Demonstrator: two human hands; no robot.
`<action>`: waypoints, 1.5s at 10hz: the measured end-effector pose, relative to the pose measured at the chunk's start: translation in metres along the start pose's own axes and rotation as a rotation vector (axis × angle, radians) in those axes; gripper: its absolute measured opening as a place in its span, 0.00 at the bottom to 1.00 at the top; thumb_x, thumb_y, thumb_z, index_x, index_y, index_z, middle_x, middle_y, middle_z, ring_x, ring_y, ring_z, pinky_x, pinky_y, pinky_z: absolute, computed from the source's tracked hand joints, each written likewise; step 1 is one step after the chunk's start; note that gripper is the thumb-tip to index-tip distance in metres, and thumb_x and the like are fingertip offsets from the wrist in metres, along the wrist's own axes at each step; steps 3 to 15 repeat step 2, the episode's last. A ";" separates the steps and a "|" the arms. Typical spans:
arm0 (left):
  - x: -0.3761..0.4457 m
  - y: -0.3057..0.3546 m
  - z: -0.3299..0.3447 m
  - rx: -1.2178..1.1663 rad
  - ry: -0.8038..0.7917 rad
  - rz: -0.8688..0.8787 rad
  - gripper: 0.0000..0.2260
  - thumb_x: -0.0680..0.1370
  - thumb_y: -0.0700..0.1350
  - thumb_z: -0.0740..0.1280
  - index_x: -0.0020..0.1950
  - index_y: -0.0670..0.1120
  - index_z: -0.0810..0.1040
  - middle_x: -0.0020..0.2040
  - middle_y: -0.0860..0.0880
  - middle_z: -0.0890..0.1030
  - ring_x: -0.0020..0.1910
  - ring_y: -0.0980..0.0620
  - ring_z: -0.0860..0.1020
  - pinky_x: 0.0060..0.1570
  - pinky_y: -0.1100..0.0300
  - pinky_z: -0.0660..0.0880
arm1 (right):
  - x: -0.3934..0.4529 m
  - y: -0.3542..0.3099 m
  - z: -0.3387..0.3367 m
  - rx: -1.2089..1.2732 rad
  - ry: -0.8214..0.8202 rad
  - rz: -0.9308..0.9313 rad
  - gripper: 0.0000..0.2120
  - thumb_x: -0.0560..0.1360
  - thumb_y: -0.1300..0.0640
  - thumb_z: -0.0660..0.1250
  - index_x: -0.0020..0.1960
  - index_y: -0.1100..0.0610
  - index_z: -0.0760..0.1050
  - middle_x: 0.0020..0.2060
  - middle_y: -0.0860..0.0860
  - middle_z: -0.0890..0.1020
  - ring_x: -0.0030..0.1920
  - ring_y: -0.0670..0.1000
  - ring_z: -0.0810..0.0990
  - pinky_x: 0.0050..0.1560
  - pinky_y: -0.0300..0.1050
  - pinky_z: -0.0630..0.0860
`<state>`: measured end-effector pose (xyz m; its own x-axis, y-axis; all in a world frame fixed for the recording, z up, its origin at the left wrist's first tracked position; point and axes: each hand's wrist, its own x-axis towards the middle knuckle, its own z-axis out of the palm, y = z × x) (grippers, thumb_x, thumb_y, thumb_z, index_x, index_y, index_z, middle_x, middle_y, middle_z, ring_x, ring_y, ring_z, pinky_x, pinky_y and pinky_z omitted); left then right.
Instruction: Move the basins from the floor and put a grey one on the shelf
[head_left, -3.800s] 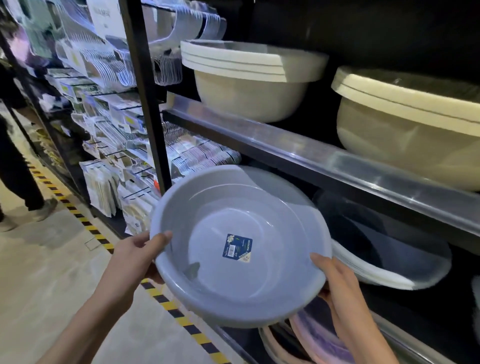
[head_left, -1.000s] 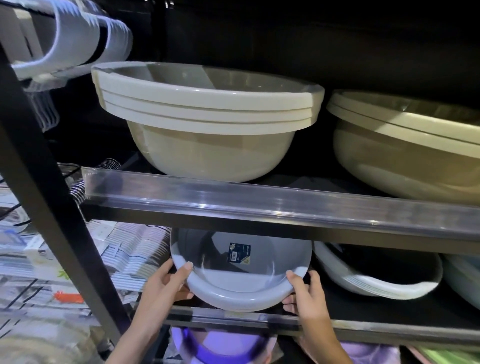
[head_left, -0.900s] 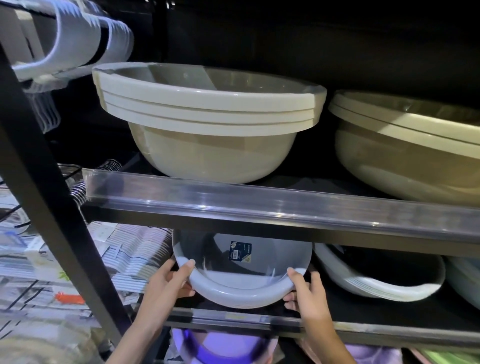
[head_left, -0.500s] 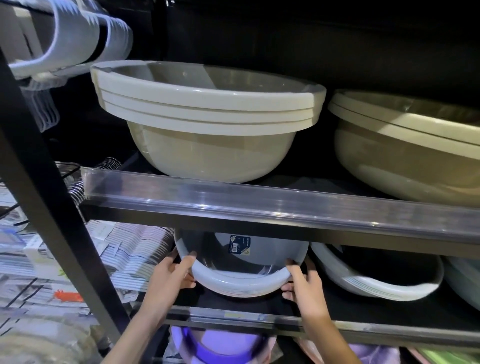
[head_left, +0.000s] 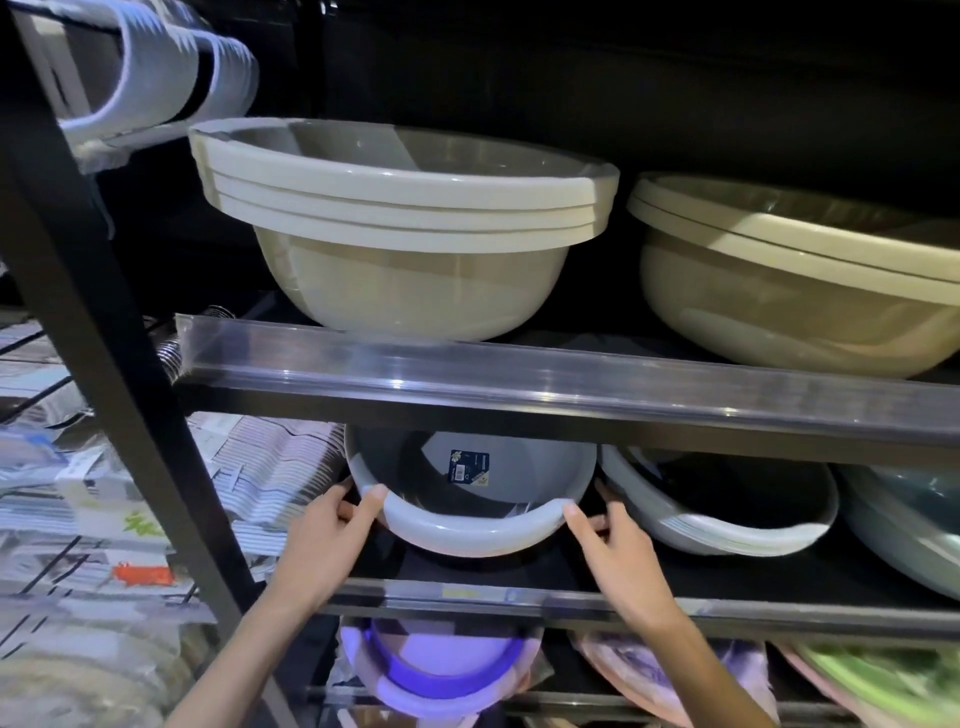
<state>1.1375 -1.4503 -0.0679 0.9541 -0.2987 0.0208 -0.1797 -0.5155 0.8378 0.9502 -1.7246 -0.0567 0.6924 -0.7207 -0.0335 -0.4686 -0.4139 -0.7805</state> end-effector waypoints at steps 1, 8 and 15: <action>-0.009 0.000 -0.002 0.163 0.041 0.095 0.33 0.77 0.72 0.55 0.65 0.48 0.78 0.44 0.52 0.84 0.45 0.51 0.81 0.46 0.51 0.77 | -0.011 0.000 -0.009 -0.205 0.003 -0.058 0.31 0.74 0.27 0.57 0.64 0.50 0.71 0.54 0.46 0.80 0.54 0.50 0.79 0.56 0.54 0.75; -0.026 0.004 0.005 0.300 0.007 0.170 0.33 0.78 0.71 0.51 0.71 0.50 0.74 0.46 0.47 0.83 0.48 0.46 0.80 0.50 0.48 0.77 | -0.017 -0.005 -0.016 -0.285 0.018 -0.072 0.35 0.76 0.31 0.58 0.76 0.50 0.63 0.60 0.49 0.79 0.60 0.54 0.78 0.58 0.54 0.74; -0.026 0.004 0.005 0.300 0.007 0.170 0.33 0.78 0.71 0.51 0.71 0.50 0.74 0.46 0.47 0.83 0.48 0.46 0.80 0.50 0.48 0.77 | -0.017 -0.005 -0.016 -0.285 0.018 -0.072 0.35 0.76 0.31 0.58 0.76 0.50 0.63 0.60 0.49 0.79 0.60 0.54 0.78 0.58 0.54 0.74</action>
